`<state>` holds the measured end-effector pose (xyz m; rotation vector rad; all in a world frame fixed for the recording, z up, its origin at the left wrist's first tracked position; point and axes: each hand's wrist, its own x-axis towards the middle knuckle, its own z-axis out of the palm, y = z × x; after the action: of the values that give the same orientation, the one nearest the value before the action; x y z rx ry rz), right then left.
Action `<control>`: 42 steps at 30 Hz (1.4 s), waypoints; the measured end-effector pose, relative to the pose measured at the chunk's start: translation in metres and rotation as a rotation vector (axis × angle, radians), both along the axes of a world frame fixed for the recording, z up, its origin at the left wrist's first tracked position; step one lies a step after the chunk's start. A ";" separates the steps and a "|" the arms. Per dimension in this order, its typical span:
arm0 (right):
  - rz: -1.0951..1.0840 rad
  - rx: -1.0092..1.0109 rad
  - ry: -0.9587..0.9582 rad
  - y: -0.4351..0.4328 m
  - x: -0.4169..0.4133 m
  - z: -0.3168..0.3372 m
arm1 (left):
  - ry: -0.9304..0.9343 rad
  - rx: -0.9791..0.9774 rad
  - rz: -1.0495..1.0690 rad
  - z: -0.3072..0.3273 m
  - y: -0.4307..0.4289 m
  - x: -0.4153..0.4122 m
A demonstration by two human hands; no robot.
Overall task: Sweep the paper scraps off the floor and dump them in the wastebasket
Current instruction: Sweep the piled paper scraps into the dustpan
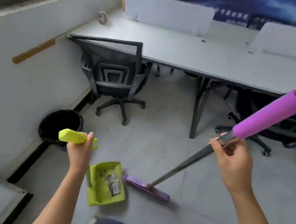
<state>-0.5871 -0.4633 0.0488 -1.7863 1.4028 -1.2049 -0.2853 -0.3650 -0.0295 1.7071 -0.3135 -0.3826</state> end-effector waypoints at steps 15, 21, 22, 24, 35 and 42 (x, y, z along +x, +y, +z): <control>-0.936 -0.101 0.182 0.028 -0.304 -0.003 | 0.091 -0.082 -0.927 0.010 -0.225 -0.279; -1.339 0.075 0.169 0.041 -0.410 -0.014 | 0.138 -0.053 -1.173 0.000 -0.321 -0.406; -1.395 0.125 0.155 0.043 -0.423 -0.019 | 0.141 -0.037 -1.199 0.001 -0.335 -0.429; -1.495 0.246 0.144 0.048 -0.447 -0.032 | 0.152 -0.026 -1.247 0.004 -0.359 -0.474; -1.680 0.400 0.162 0.025 -0.574 -0.029 | 0.180 -0.021 -1.437 0.002 -0.428 -0.692; -1.657 0.459 -0.020 0.009 -0.736 -0.031 | 0.155 0.010 -1.446 0.003 -0.447 -0.837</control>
<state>-1.3227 -0.4542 0.0178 0.0256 2.8905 -1.2568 -1.1227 -0.8116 -0.0264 1.1751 -1.4118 -1.5290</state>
